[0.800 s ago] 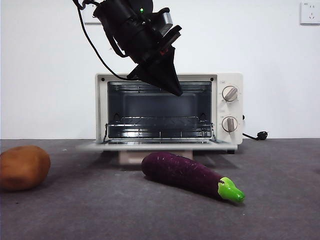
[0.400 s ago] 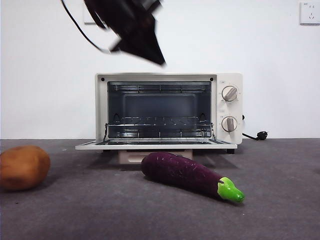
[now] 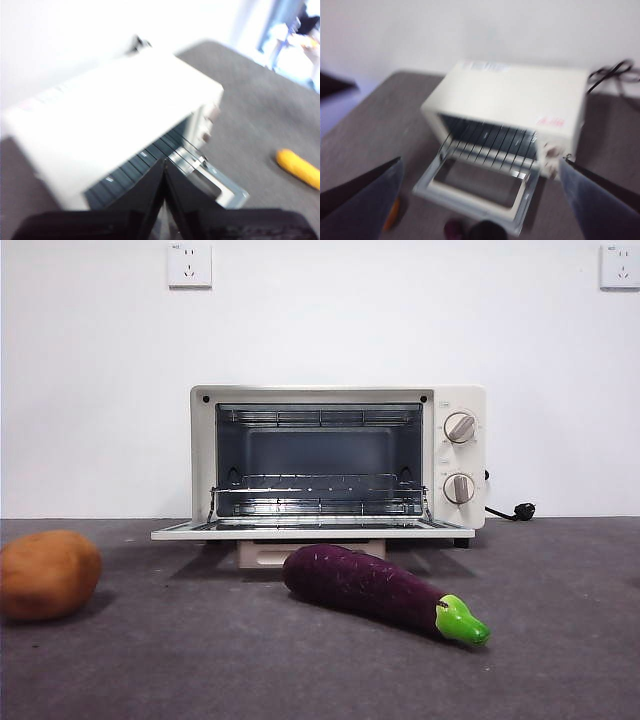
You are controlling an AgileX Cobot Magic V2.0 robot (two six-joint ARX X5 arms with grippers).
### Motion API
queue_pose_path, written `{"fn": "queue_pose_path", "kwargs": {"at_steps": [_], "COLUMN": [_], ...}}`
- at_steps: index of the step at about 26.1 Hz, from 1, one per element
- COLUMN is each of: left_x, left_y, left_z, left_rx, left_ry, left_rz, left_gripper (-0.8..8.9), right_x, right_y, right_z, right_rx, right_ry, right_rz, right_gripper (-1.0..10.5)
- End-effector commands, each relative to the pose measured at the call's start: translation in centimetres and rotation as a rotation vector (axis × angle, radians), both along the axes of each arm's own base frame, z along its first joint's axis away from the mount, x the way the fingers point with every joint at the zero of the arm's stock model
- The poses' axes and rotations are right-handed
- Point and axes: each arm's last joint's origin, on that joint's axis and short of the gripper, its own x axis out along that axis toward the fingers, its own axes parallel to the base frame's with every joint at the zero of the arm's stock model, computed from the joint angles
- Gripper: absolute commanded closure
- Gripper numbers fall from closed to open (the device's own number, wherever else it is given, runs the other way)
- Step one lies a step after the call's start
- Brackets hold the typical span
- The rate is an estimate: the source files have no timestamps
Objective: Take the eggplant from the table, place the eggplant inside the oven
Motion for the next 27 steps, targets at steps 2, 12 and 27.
{"fn": "queue_pose_path", "kwargs": {"at_steps": [2,12,27], "left_x": [-2.3,-6.8,-7.5], "left_y": [2.0,4.1,4.4], "left_z": [1.6,3.7,3.6], "left_rx": [-0.026,-0.022,0.014], "left_ry": [-0.039,-0.089,-0.077], "left_rz": [0.057,0.138,0.197], "left_gripper": [8.20,8.19,8.20], "right_x": [1.0,4.0,7.9], "right_y": [1.3,5.5,11.8], "right_z": [-1.1,-4.7,-17.7], "right_rx": [-0.049,-0.175,-0.485], "right_ry": [0.076,0.286,0.700], "right_rz": [0.069,0.202,0.319], "right_gripper": [3.5,3.5,3.5]}}
